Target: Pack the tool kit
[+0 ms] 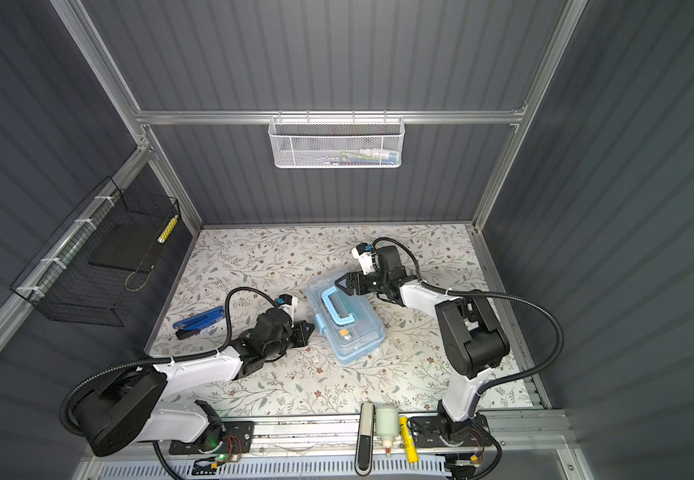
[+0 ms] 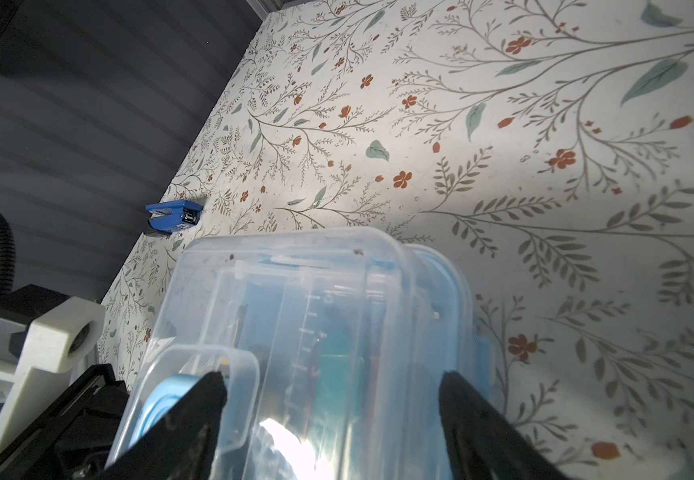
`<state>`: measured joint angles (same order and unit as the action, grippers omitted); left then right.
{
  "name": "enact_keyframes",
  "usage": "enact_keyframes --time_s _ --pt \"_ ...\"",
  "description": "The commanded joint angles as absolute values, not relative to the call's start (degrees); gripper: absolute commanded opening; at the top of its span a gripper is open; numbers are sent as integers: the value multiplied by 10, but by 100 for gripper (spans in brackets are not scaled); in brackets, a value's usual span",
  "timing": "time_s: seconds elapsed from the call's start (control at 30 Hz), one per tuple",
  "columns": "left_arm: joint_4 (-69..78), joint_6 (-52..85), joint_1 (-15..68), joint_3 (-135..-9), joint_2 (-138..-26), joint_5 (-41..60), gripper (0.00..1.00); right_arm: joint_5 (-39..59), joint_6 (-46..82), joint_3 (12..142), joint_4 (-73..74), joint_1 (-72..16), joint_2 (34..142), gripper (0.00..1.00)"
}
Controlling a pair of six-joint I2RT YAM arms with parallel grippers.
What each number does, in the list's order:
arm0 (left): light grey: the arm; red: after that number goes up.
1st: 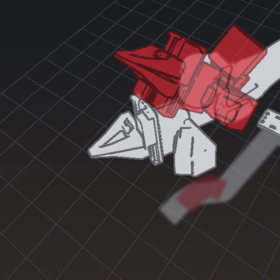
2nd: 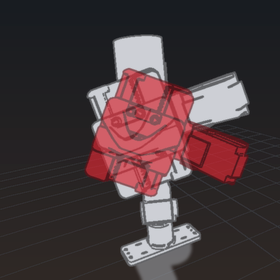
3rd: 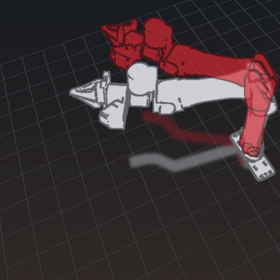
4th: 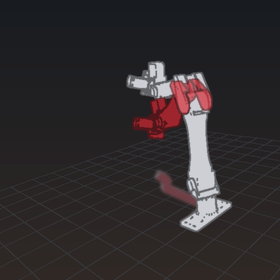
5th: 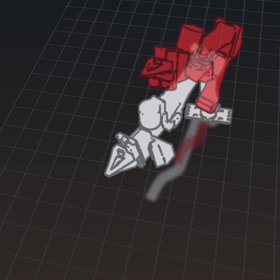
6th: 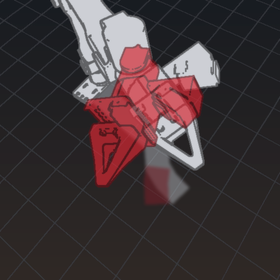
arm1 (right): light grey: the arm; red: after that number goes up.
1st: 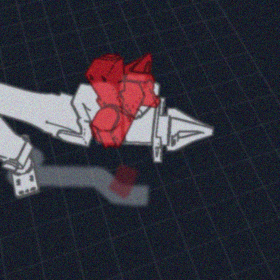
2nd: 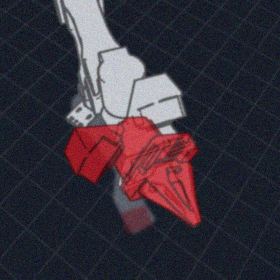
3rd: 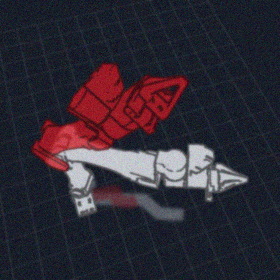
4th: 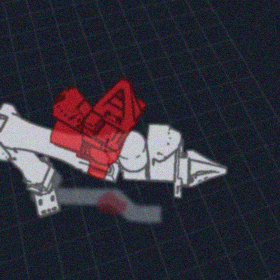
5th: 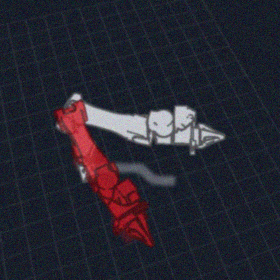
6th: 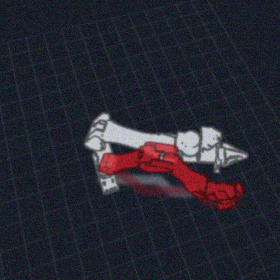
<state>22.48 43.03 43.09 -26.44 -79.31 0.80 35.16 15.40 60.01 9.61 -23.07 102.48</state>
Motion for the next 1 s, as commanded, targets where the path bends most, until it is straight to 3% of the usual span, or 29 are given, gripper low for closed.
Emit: enact_keyframes --time_s 0.0,0.97 --pt "245 439 430 -281 -802 24 0 361 159 573 5 -249 1059 81" --pt "242 387 429 -385 -862 72 0 365 171 564 15 -249 1055 81"
